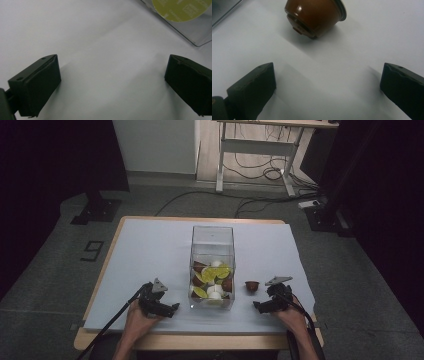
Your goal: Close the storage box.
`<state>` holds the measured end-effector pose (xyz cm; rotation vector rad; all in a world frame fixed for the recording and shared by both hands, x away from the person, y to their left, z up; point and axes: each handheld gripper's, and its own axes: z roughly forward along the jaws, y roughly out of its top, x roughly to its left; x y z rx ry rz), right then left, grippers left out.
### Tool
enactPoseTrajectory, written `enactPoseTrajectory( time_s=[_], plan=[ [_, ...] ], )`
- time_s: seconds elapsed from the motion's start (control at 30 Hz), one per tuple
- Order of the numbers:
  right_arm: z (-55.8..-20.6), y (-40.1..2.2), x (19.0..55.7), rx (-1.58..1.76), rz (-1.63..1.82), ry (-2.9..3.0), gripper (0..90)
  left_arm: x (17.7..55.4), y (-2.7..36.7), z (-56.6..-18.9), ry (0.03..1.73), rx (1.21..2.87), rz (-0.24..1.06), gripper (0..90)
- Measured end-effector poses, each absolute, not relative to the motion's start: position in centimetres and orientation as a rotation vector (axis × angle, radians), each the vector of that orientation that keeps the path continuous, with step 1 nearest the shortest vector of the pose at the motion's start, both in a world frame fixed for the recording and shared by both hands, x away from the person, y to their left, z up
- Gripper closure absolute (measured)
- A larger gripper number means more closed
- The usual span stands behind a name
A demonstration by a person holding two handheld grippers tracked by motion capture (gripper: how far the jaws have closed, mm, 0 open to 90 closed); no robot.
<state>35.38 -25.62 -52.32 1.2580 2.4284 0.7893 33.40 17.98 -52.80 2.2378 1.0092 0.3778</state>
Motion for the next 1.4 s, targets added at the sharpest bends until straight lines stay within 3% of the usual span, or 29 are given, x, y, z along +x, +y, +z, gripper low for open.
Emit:
enactPoseTrajectory(
  time_s=[0.33, 0.8, 1.4],
  plan=[
    [-51.0, -25.5, 34.5, 1.159, 0.876, 2.395, 1.2, 32.6, 17.5, -52.2, 0.955, 2.23, 0.353, 2.2],
    [-49.3, -24.2, 33.3, 1.09, 0.975, 2.446, 3.7, 31.5, 16.7, -50.3, 0.831, 2.157, 0.349, 13.5],
    [-48.2, -21.1, 32.3, 0.989, 1.079, 2.491, 10.2, 31.3, 15.1, -49.4, 0.751, 2.188, 0.37, 17.1]
  ],
)
